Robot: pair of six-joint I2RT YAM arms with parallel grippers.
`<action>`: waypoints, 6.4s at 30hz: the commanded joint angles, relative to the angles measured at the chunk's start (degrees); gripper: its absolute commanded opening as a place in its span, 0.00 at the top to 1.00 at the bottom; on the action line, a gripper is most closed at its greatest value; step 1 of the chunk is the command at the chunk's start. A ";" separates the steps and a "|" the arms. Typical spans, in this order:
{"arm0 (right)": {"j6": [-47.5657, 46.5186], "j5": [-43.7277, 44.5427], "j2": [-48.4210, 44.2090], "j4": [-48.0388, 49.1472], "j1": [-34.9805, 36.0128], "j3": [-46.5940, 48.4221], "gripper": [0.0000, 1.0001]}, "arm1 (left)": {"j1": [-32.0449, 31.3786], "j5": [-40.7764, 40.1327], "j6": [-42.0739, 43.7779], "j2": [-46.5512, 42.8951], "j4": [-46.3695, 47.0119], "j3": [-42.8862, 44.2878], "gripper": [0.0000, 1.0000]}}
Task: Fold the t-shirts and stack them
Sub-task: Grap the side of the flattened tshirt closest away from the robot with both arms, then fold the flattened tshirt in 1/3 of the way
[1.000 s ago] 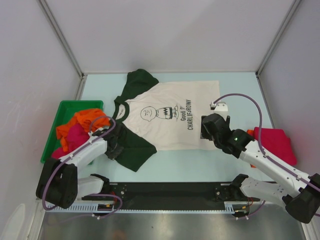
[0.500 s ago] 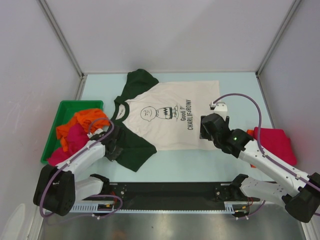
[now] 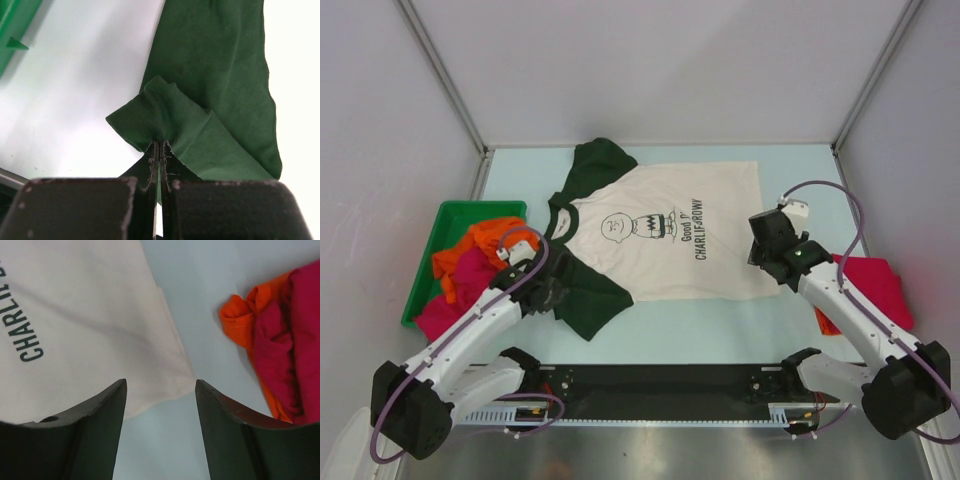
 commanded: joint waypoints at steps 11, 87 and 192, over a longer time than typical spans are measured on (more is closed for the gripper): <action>17.69 -10.83 9.80 1.22 -8.42 -5.65 0.50 | -0.31 2.78 8.31 1.14 2.86 1.07 1.00; 29.83 5.17 -5.66 -23.37 13.73 1.46 1.00 | -16.57 -3.62 -5.30 -9.75 -16.99 10.29 1.00; 8.12 1.74 34.66 4.03 -14.66 18.69 1.00 | 14.45 -7.94 24.84 45.69 11.03 48.88 1.00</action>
